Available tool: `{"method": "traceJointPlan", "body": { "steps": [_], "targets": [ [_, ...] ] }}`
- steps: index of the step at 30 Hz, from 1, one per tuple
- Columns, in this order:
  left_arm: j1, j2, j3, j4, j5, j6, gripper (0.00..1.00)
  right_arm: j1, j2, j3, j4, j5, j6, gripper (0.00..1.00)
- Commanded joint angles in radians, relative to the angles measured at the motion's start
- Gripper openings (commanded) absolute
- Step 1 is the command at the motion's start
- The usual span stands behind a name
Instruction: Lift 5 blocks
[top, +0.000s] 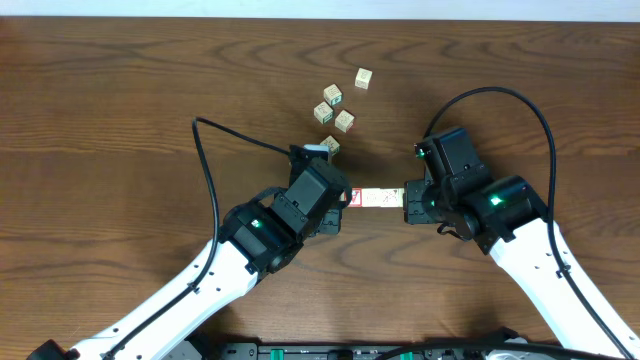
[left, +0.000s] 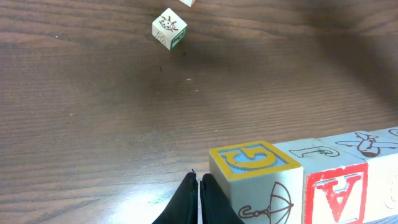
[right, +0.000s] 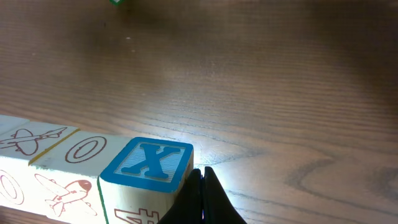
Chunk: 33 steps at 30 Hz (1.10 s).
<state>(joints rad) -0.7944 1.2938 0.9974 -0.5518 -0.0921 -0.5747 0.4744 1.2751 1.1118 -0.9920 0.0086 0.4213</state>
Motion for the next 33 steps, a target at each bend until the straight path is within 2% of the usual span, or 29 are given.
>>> {"method": "traceJointPlan", "body": {
  "steps": [1,33],
  "targets": [
    [-0.041,-0.021,0.085,0.065,0.204,0.018,0.07,0.057,-0.002,0.039,0.030,-0.293,-0.003,0.02],
    [-0.041,-0.049,0.088,0.066,0.204,0.018,0.07,0.057,-0.026,0.040,0.030,-0.294,-0.003,0.01]
  ]
}}
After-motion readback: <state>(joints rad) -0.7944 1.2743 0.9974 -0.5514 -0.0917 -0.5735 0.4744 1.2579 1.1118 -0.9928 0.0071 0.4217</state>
